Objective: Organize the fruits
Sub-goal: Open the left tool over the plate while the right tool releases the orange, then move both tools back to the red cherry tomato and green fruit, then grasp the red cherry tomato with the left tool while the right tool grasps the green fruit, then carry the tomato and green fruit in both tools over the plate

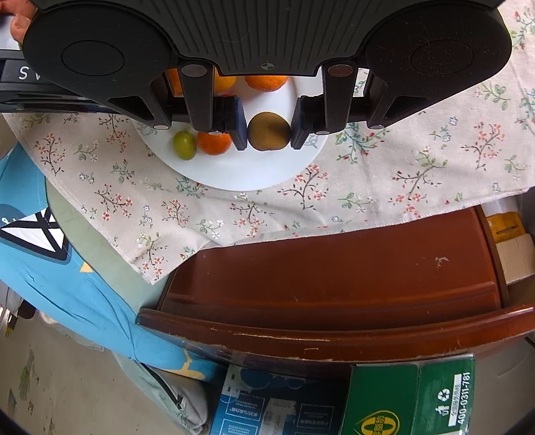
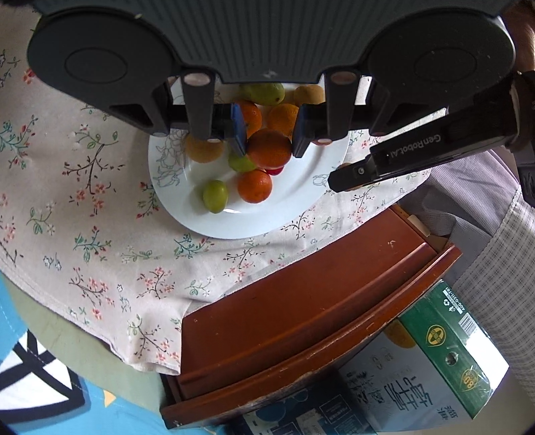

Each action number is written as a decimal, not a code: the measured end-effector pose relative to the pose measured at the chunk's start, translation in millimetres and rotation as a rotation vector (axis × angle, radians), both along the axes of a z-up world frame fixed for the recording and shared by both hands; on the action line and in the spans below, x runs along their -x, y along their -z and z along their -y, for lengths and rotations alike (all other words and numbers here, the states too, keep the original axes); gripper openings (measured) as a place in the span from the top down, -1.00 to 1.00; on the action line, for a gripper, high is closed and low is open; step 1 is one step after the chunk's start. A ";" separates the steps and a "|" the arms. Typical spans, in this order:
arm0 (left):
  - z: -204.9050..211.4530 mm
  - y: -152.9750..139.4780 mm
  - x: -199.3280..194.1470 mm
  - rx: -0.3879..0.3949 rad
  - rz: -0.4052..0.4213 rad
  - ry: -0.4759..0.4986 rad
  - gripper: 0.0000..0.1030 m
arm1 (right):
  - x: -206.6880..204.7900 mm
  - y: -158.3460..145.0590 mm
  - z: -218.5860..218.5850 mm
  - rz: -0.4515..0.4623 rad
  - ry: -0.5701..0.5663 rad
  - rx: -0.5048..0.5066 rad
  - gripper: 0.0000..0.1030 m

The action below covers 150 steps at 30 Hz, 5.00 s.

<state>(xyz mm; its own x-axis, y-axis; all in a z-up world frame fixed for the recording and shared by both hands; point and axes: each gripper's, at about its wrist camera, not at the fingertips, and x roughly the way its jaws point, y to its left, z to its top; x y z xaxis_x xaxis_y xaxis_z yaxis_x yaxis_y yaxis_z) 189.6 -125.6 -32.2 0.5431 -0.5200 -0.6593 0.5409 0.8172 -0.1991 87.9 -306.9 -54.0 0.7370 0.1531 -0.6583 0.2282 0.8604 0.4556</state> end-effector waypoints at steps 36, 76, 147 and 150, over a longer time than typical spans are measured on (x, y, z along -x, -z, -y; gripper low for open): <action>-94.1 -49.0 62.2 -0.119 0.047 -0.101 -0.81 | 22.1 -11.7 -77.4 0.017 -0.312 0.092 0.29; -100.3 24.1 91.3 -0.352 -0.020 0.103 -0.80 | 15.4 28.2 -122.9 -0.080 -0.416 0.132 0.39; -43.5 -29.2 64.2 -0.053 0.108 0.052 0.53 | 22.9 -50.6 -13.9 0.113 -0.070 0.090 0.39; -37.5 -28.3 52.8 -0.027 0.090 0.036 0.53 | 20.3 -49.1 -5.3 0.108 -0.030 0.083 0.39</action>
<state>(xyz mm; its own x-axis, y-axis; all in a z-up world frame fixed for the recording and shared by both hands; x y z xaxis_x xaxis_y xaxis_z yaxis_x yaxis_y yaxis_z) 136.8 -88.1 -3.8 0.5822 -0.5227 -0.6227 0.5848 0.8014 -0.1259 67.6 -301.6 -4.9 0.8000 0.1247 -0.5869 0.1551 0.9019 0.4032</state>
